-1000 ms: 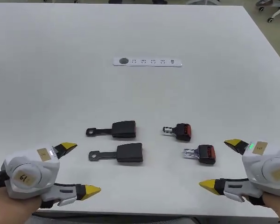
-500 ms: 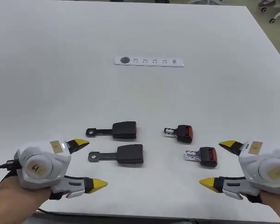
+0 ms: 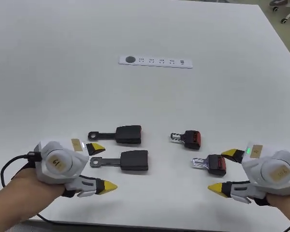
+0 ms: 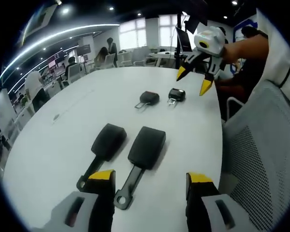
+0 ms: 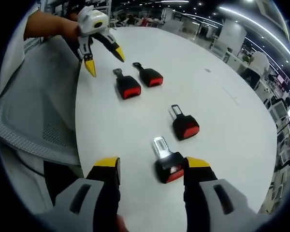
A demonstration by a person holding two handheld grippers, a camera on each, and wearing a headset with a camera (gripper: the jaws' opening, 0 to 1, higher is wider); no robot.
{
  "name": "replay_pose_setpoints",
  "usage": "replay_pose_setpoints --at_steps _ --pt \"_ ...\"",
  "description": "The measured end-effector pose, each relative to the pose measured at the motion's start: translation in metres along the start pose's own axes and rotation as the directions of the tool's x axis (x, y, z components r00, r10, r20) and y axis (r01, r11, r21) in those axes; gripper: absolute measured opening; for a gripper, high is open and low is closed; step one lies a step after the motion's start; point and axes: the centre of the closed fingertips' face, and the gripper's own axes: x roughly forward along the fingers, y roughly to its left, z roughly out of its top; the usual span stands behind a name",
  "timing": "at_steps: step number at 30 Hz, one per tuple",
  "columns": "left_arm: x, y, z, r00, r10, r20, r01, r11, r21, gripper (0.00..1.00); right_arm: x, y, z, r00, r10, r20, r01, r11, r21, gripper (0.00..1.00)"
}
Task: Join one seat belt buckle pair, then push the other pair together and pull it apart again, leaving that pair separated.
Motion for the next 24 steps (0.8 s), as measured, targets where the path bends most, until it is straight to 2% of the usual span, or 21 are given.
replay_pose_setpoints --at_steps 2,4,6,9,14,19,22,24 --pt "0.005 0.005 -0.001 0.9998 -0.014 -0.014 0.013 1.000 -0.023 0.55 0.003 -0.003 0.000 1.0000 0.007 -0.003 -0.007 1.000 -0.006 0.49" --pt "0.010 0.004 0.003 0.9994 -0.033 -0.006 0.033 0.999 -0.030 0.55 0.006 -0.008 -0.003 0.9999 0.015 -0.008 -0.015 1.000 -0.009 0.48" --pt "0.016 0.000 0.005 0.9980 -0.060 -0.021 0.059 0.998 -0.011 0.55 0.009 -0.011 -0.005 0.9997 0.017 -0.017 -0.017 1.000 -0.013 0.48" --pt "0.024 0.000 0.006 0.9959 -0.080 -0.042 0.082 0.996 0.032 0.52 0.012 -0.017 -0.009 0.9993 0.022 -0.030 -0.023 0.999 -0.027 0.47" --pt "0.031 0.005 0.011 0.9955 -0.088 -0.035 0.089 0.995 0.039 0.51 0.017 -0.025 -0.018 0.9977 0.040 -0.054 -0.043 0.998 -0.041 0.44" --pt "0.038 0.008 0.011 0.9923 -0.101 -0.071 0.107 0.991 0.077 0.48 0.023 -0.028 -0.025 0.9941 0.080 -0.073 -0.084 0.995 -0.049 0.39" --pt "0.041 0.014 0.010 0.9926 -0.102 -0.066 0.106 0.992 0.066 0.47 0.026 -0.029 -0.026 0.9924 0.093 -0.081 -0.098 0.993 -0.062 0.39" --pt "0.042 0.010 0.011 0.9919 -0.103 -0.075 0.108 0.992 0.069 0.47 0.027 -0.032 -0.028 0.9918 0.096 -0.083 -0.102 0.993 -0.064 0.38"
